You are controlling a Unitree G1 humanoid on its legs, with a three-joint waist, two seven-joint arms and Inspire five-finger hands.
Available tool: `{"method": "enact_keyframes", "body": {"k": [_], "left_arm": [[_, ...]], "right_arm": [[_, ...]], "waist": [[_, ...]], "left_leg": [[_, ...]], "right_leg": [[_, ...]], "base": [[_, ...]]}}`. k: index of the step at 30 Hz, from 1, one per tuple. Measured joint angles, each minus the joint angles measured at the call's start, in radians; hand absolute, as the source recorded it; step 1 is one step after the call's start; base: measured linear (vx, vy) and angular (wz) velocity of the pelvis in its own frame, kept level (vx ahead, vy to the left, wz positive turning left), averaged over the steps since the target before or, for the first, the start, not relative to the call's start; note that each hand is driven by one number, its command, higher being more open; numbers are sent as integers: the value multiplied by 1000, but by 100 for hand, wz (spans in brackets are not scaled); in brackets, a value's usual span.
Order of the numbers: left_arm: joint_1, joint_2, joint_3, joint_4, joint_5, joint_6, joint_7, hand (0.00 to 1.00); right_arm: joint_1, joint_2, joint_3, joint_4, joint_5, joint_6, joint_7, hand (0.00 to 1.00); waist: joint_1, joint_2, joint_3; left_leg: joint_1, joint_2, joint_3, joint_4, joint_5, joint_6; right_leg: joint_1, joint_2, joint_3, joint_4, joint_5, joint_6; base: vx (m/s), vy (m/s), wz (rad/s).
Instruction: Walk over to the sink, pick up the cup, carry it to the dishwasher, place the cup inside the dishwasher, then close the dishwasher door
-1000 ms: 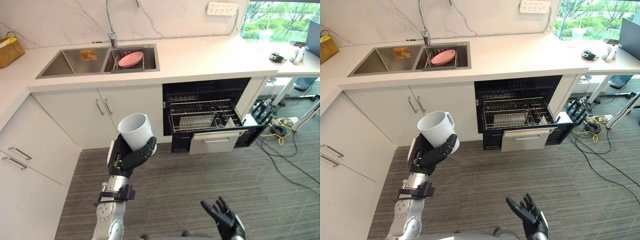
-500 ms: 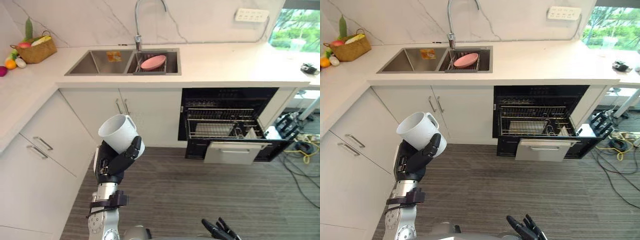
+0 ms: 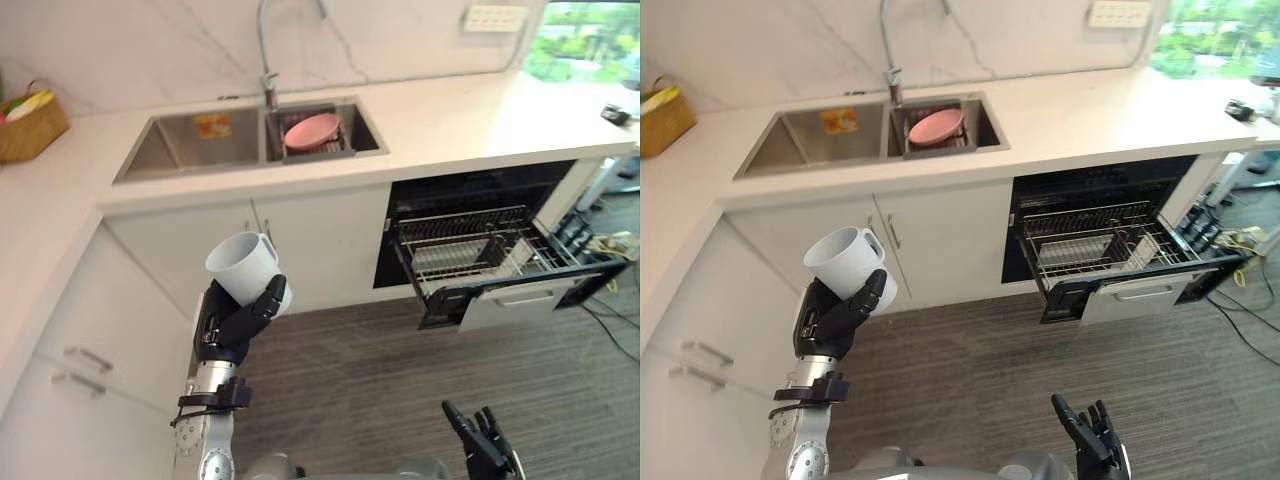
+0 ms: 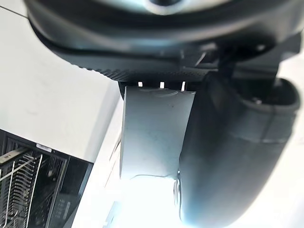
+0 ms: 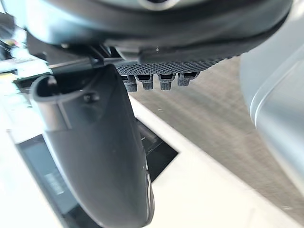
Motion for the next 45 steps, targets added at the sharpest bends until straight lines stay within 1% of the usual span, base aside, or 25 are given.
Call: {"method": "enact_keyframes", "body": {"k": [1, 2, 5, 6, 7, 8, 9, 11, 12, 13, 15, 17, 18, 19, 21, 22, 23, 25, 26, 28, 35, 40, 41, 42, 45], "left_arm": [[-1, -4, -5, -10, 0, -2, -5, 0], [-1, -5, -8, -12, 1, -3, -5, 0], [-23, -16, -15, -14, 11, 1, 0, 0], [-26, -15, -14, -22, 13, 5, 0, 0], [-25, -7, -8, -35, 16, 9, 0, 0], [-29, -21, -9, -39, 27, 16, -13, 0], [-43, -13, -4, -45, 41, 34, -13, 0], [-63, -7, -4, -46, 53, 46, -14, 0], [-62, -13, -4, -49, 59, 48, -14, 0], [-57, -19, -4, -55, 60, 48, -14, 0], [-46, -24, -1, -73, 61, 54, -9, 0], [-30, -41, -1, -88, 61, 53, -8, 0], [-23, -48, 3, -93, 59, 53, -6, 0], [-27, -46, -1, -88, 60, 54, -8, 0], [-1, -55, -19, -78, 62, 59, -7, 0], [20, -64, -28, -75, 75, 58, -8, 0], [26, -69, -34, -75, 81, 57, -8, 0], [29, -75, -74, -75, 98, 56, -10, 0], [27, -78, -83, -75, 98, 56, -12, 0], [19, -90, -108, -71, 99, 55, -14, 0], [-21, -77, -135, -58, 119, 43, -7, 0], [-21, -59, -138, -22, 119, 29, -6, 0], [-22, -52, -137, -23, 119, 29, -6, 0], [-23, -46, -135, -23, 119, 28, -5, 0], [-23, -33, -123, -24, 118, 28, 9, 0]], "right_arm": [[17, 13, 9, -74, 4, -13, -17, 100], [23, 15, 13, -108, 5, -19, -22, 100], [-1, 17, 11, -248, 5, -55, -44, 100], [-2, 19, 12, -300, 6, -66, -54, 100], [0, 20, 16, -340, 7, -77, -64, 100], [-13, 0, 17, -402, 15, -102, -86, 100], [-69, -7, 4, -419, 17, -103, -121, 100], [-140, -8, 3, -465, 12, -107, -153, 100], [-153, -7, 17, -507, 11, -121, -162, 100], [-156, -7, 35, -537, 1, -132, -168, 100], [-143, -1, 74, -603, -49, -135, -180, 100], [-132, 1, 96, -629, -71, -134, -163, 100], [-128, 7, 106, -645, -76, -134, -150, 100], [-129, 12, 105, -649, -77, -134, -148, 100], [-118, 7, 110, -664, -77, -112, -126, 100], [-116, 6, 110, -667, -78, -108, -110, 100], [-116, 5, 109, -671, -79, -108, -107, 100], [-112, -8, 107, -682, -79, -108, -99, 100], [-108, -12, 109, -687, -79, -107, -99, 100], [-82, -9, 109, -701, -99, -104, -101, 100], [-44, -2, 109, -744, -143, -100, -114, 100], [-35, 0, 109, -749, -139, -97, -76, 100], [-36, 2, 110, -749, -135, -95, -59, 100], [-37, 5, 110, -749, -137, -94, -46, 100], [-48, 8, 117, -749, -144, -94, -16, 100]], "waist": [[-4, 1, -1], [-4, 3, 0], [1, 23, 23], [5, 19, 22], [4, 3, 19], [6, 9, 27], [12, 21, 25], [24, 10, 33], [35, 17, 33], [45, 23, 37], [49, 31, 32], [62, 73, 27], [62, 68, 28], [63, 65, 33], [65, 71, 39], [79, 73, 32], [87, 72, 30], [88, 74, 17], [86, 78, 13], [69, 88, 5], [56, 65, -8], [50, 53, -8], [49, 46, -9], [49, 38, -11], [58, 27, -15]], "left_leg": [[40, -4, 23, -60, 21, -1], [58, -5, 34, -79, 24, 1], [127, 26, 52, -120, 9, -23], [140, 27, 68, -103, -6, -47], [146, 16, 67, -75, -28, -59], [144, 30, 55, 2, -104, -68], [139, 51, 73, 18, -128, -62], [145, 71, 74, -30, -125, -68], [155, 99, 74, -73, -100, -62], [159, 120, 70, -70, -72, -81], [163, 132, 90, -47, -92, -67], [161, 173, 122, -57, -114, -57], [151, 173, 130, -3, -115, -51], [129, 169, 134, 62, -117, -46], [3, 195, 115, 360, -75, 30], [-24, 170, 80, 379, -90, 0], [-31, 147, 56, 342, -98, -12], [-49, 57, -51, 81, -92, -49], [-46, 48, -70, 7, -69, -60], [1, 43, -71, -126, 92, -33], [52, 7, -71, -194, 111, -13], [51, -7, -66, -191, 112, 9], [51, -9, -59, -196, 118, 21], [52, -10, -56, -202, 124, 30], [59, 14, -42, -193, 121, 26]], "right_leg": [[-13, 75, -66, -54, -34, 14], [-18, 104, -102, -90, -46, 12], [-65, 270, -249, -338, -60, -72], [-60, 312, -257, -494, 3, -97], [-41, 320, -260, -609, 130, -119], [-5, 336, -273, -685, 276, -243], [16, 355, -250, -703, 281, -256], [51, 359, -227, -732, 282, -255], [80, 373, -221, -751, 279, -243], [95, 386, -212, -756, 269, -221], [113, 400, -208, -781, 247, -199], [107, 418, -240, -752, 208, -177], [104, 386, -227, -663, 155, -158], [106, 380, -225, -665, 141, -170], [168, 375, -187, -729, 159, -191], [193, 363, -154, -750, 161, -188], [199, 354, -139, -752, 163, -184], [209, 320, -111, -765, 176, -163], [210, 317, -108, -769, 177, -158], [228, 312, -103, -764, 164, -125], [232, 279, -94, -743, 136, -79], [134, 242, -93, -545, 91, -14], [105, 227, -100, -498, 78, -6], [85, 198, -123, -445, 40, -26], [57, 38, -166, -377, 12, -22]], "base": [[408, 234, -38], [384, 153, -53], [399, 100, -62], [440, 78, -51], [454, 63, -33], [422, 99, -36], [373, 99, -36], [224, 68, -33], [159, 28, -29], [86, 46, -26], [43, 76, -12], [42, 88, -25], [113, 101, -25], [158, 78, -11], [205, 39, -30], [221, 70, -56], [233, 100, -66], [220, 89, -43], [208, 95, -26], [196, 115, -12], [58, 103, 2], [-48, 72, -2], [-71, 34, -7], [-82, 38, -12], [-37, -29, -17]]}}
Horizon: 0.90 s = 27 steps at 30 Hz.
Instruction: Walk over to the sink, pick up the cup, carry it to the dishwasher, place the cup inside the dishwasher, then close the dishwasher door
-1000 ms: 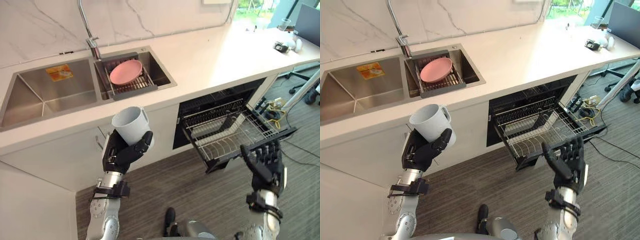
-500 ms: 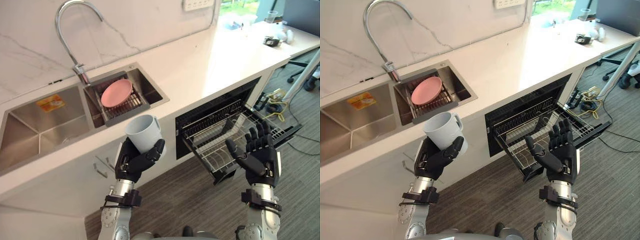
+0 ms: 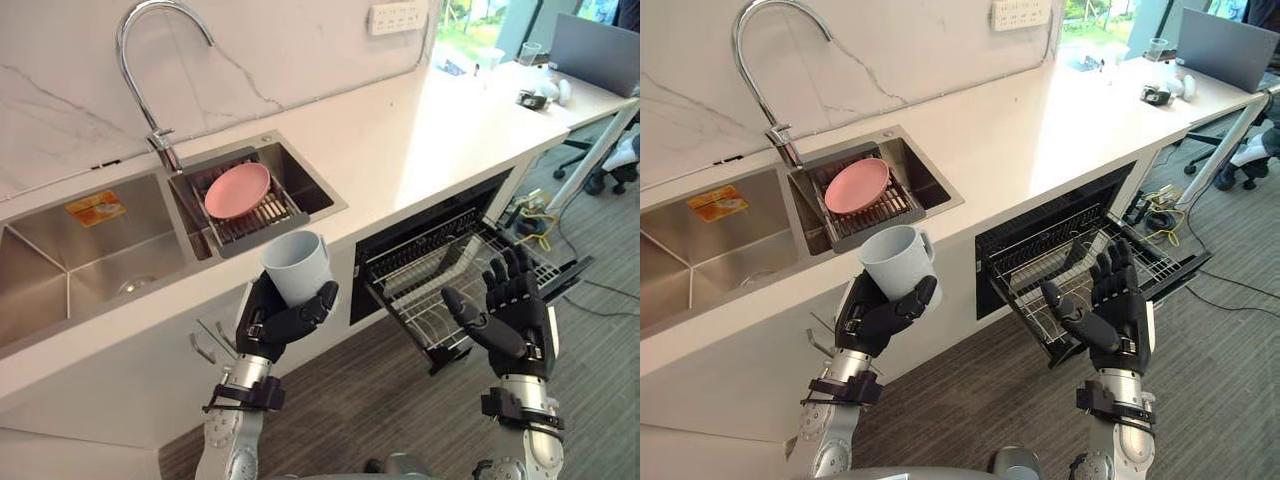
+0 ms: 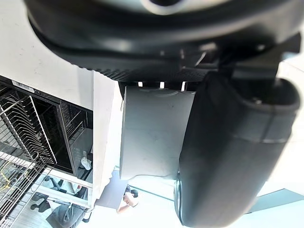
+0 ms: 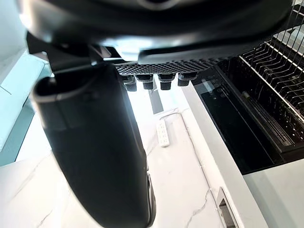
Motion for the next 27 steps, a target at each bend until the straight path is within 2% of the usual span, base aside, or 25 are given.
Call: {"method": "enact_keyframes", "body": {"k": [2, 3, 4, 5, 6, 7, 9, 11, 13, 14, 16, 17, 18, 19, 21, 23, 27], "left_arm": [[0, 11, 19, 0, 0, 0, 6, 0], [1, 16, 41, 0, 0, 0, 8, 0], [0, 20, 63, -5, 0, 0, 9, 0], [-1, 24, 72, -8, -1, 0, 9, 0], [-7, 40, 83, -14, -2, -2, 8, 0], [-8, 27, 85, -9, -2, 5, 7, 0], [-12, -3, 66, -16, 0, 5, 4, 0], [-22, -10, 60, -32, 0, 5, 1, 0], [-25, -13, 70, -54, -1, 7, 5, 0], [-26, -19, 78, -61, -2, 8, 8, 0], [-19, -33, 77, -63, -2, 10, 16, 0], [-16, -38, 69, -61, 0, 11, 23, 0], [-17, -43, 54, -54, 1, 11, 24, 0], [-18, -47, 45, -48, 6, 10, 25, 0], [-19, -63, 5, -31, 76, 8, 48, 0], [-26, -60, -12, -16, 145, 6, 79, 0], [-118, -21, -39, 78, 386, 7, 251, 0]], "right_arm": [[-20, 1, 23, 5, -1, 0, 0, 100], [-38, 2, 46, 6, -4, 0, 2, 100], [-54, 3, 64, 6, -15, 0, 2, 100], [-59, 4, 75, 4, -16, 0, 1, 100], [-59, 14, 86, -2, -34, -1, -1, 100], [-59, 5, 92, 0, -41, 0, -11, 100], [-59, -10, 92, -3, -46, 0, -24, 100], [-60, -10, 95, -9, -50, 6, -37, 100], [-68, -11, 109, -20, -49, 27, -50, 100], [-76, -16, 116, -27, -46, 46, -51, 100], [-80, -37, 121, -34, -38, 77, -49, 100], [-82, -53, 120, -36, -30, 99, -49, 100], [-82, -63, 115, -39, -7, 119, -48, 100], [-81, -67, 111, -41, 7, 125, -48, 100], [-77, -89, 90, -45, 66, 129, -29, 100], [-82, -86, 93, -49, 95, 136, -4, 100], [-100, -70, 158, -141, 129, 146, 55, 100]], "waist": [[11, 1, 2], [24, 0, 3], [32, -13, 9], [33, -26, 12], [34, -68, 20], [41, -61, 25], [46, -36, 29], [49, -36, 30], [52, -32, 28], [51, -20, 28], [51, -2, 16], [45, 1, 13], [33, -1, 11], [28, 0, 10], [29, 13, -3], [32, 17, -5], [28, 14, -8]], "left_leg": [[0, 43, 16, 15, -12, -22], [0, 83, 36, 37, -25, -46], [1, 114, 48, 65, -40, -69], [1, 125, 47, 79, -48, -84], [4, 128, 38, 103, -66, -126], [12, 168, 30, 113, -70, -151], [21, 220, 26, 97, -54, -187], [36, 253, 27, 76, -43, -221], [50, 289, 36, 75, -43, -246], [52, 320, 41, 78, -45, -261], [39, 350, 45, 90, -43, -262], [16, 353, 53, 111, -35, -249], [-18, 341, 81, 130, -21, -229], [-27, 329, 92, 124, -11, -225], [-18, 267, 94, 13, 47, -226], [7, 240, 97, -47, 78, -220], [58, 218, 116, -84, 87, -217]], "right_leg": [[-6, -37, 3, -35, 8, 10], [-16, -53, 7, -61, 28, 9], [-18, -66, 18, -87, 82, -2], [-14, -73, 29, -98, 140, -10], [1, -93, 62, -104, 323, 5], [19, -59, 75, -95, 281, 58], [35, -5, 77, -112, 250, 67], [93, 32, 53, -203, 213, 101], [179, 82, 32, -347, 210, 109], [216, 119, 25, -419, 227, 108], [219, 150, 18, -443, 233, 96], [216, 148, 2, -442, 228, 89], [210, 134, -22, -442, 226, 89], [207, 124, -32, -443, 226, 91], [179, 77, -49, -442, 237, 107], [176, 58, -47, -439, 240, 111], [198, 42, -23, -446, 248, 123]], "base": [[-6, -147, -37], [5, -246, -52], [32, -354, -44], [71, -441, -14], [76, -499, 4], [68, -428, 4], [69, -336, 1], [55, -272, -4], [40, -223, -15], [9, -207, -11], [-9, -156, -1], [-12, -80, 33], [-16, -66, 47], [-17, -28, 58], [16, 46, 39], [21, 60, 8], [-29, 36, -11]]}}
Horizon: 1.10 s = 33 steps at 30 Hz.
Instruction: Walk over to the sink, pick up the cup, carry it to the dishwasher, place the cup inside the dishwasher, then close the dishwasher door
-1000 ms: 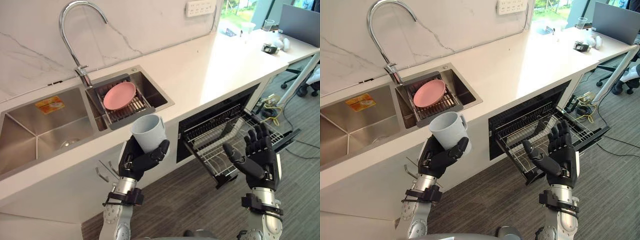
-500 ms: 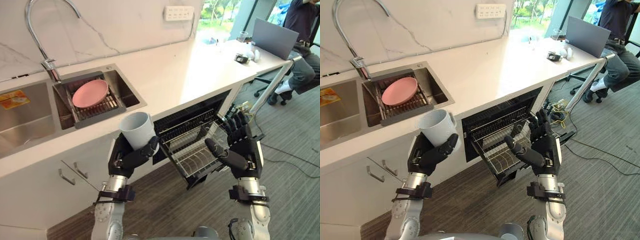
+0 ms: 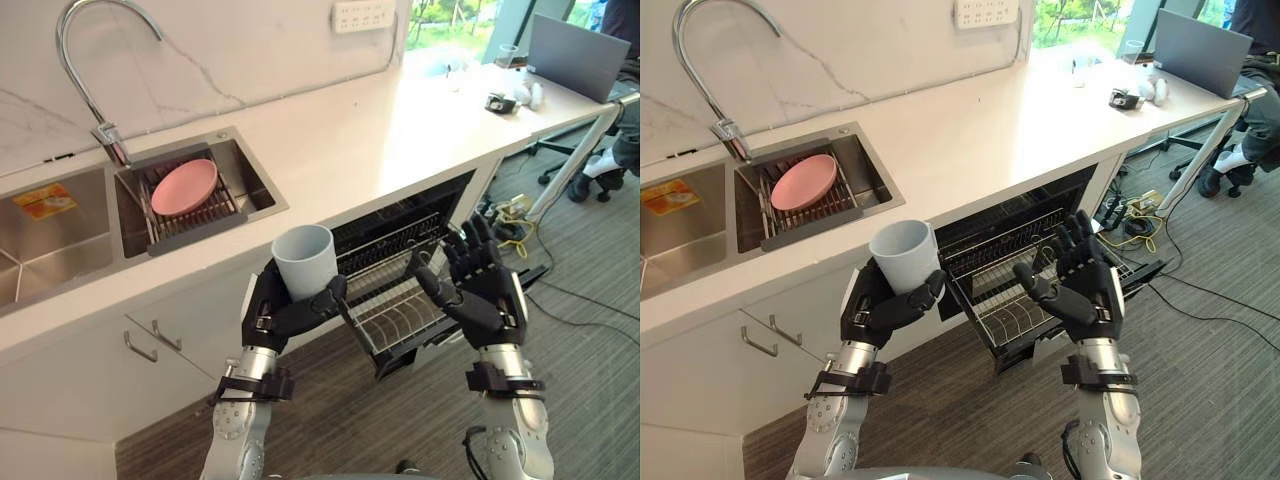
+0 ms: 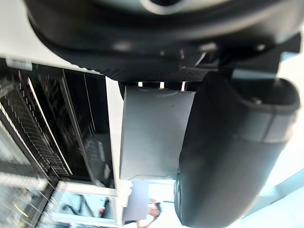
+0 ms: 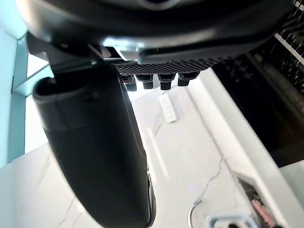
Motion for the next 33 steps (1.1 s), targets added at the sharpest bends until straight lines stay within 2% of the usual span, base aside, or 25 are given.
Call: {"method": "enact_keyframes", "body": {"k": [4, 7, 10, 16, 23, 29, 33], "left_arm": [[-66, 4, -56, 5, 189, 17, 103, 0], [-89, 5, -100, 5, 331, 17, 147, 0], [-99, 4, -132, 5, 403, 18, 161, 0], [-101, 9, -149, 5, 420, 23, 186, 0], [-101, 27, -150, 5, 419, 39, 211, 0], [-101, 31, -152, -1, 419, 41, 218, 0], [-101, 31, -151, -12, 459, 49, 261, 0]], "right_arm": [[-36, 27, 56, -53, 33, 4, 39, 100], [-47, 34, 97, -54, 39, 33, 50, 100], [-47, 34, 133, -54, 34, 61, 51, 100], [-47, 28, 162, -56, -39, 63, 1, 100], [-67, 14, 198, -62, -185, 65, -82, 100], [-69, -23, 207, -87, -259, 106, -113, 100], [-69, -41, 219, -87, -298, 169, -127, 100]], "waist": [[-6, -8, -6], [-6, -9, -8], [-9, -10, -11], [-12, -12, -30], [-11, -29, -47], [-12, -35, -53], [-13, -40, -57]], "left_leg": [[-1, -10, 6, -1, 0, 0], [-2, -17, 24, -2, 0, 1], [-1, -21, 37, -4, 0, 1], [5, -21, 46, -10, 0, 1], [4, -25, 57, -9, -1, 1], [3, -26, 60, -9, -1, 1], [3, -26, 60, -9, -1, 1]], "right_leg": [[12, -4, 5, -41, 30, 4], [14, -4, 20, -74, 54, 4], [14, -3, 31, -98, 72, 5], [14, -2, 39, -102, 75, 5], [14, -2, 49, -124, 92, 4], [14, -2, 50, -130, 97, 4], [14, -2, 49, -130, 97, 4]], "base": [[-56, 10, -5], [-44, 5, -14], [-29, 5, -15], [-12, 2, -4], [-25, -2, -4], [-6, -1, 0], [0, 0, 0]]}}
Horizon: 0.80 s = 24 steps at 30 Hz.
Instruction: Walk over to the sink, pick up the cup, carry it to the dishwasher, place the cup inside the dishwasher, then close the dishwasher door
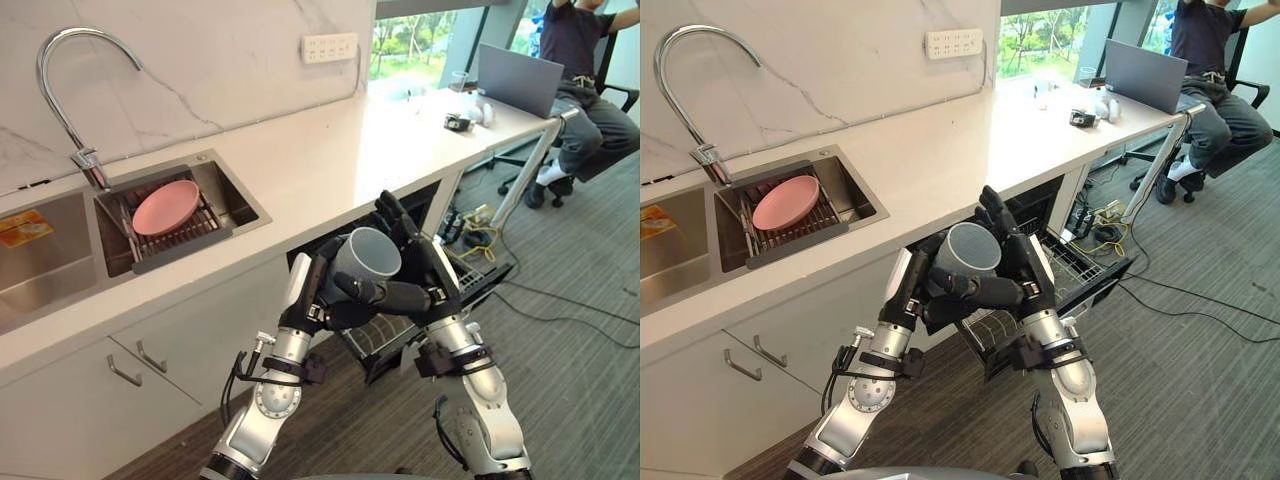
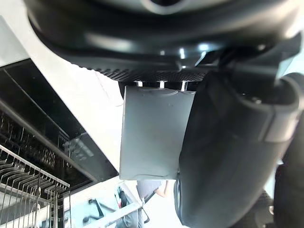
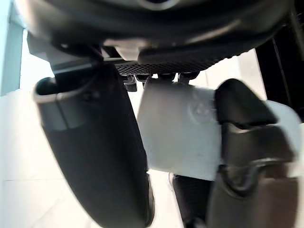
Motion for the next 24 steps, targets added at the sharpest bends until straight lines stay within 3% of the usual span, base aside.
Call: {"method": "enact_keyframes", "body": {"k": [10, 11, 19, 24], "left_arm": [[1, -2, 4, -46, 41, 6, 52, 0], [1, -2, 4, -49, 43, -4, 51, 0], [2, -2, 2, -52, 51, -34, 33, 0], [4, -7, -1, -52, 50, -34, 21, 0]], "right_arm": [[2, -3, 14, 6, 19, 101, -17, 100], [2, 2, 13, 6, 47, 101, -17, 0], [2, 30, 10, 18, 104, 100, -18, 0], [2, 25, 8, 43, 100, 61, -29, 0]], "waist": [[-1, -4, -3], [-1, -4, -4], [-6, -5, -4], [-9, -5, -4]], "left_leg": [[-3, 0, -5, 0, 0, 0], [-4, 0, -6, 0, 0, 0], [-7, 0, -9, 0, 0, 0], [-11, 0, -12, 0, 0, 0]], "right_leg": [[0, 0, -6, 0, 0, 0], [0, 0, -7, 0, 0, 0], [0, -1, -10, 0, 0, 0], [-2, -1, -15, -1, 0, 0]], "base": [[-3, 0, 0], [0, 0, 0], [0, 0, 0], [0, 0, 0]]}}
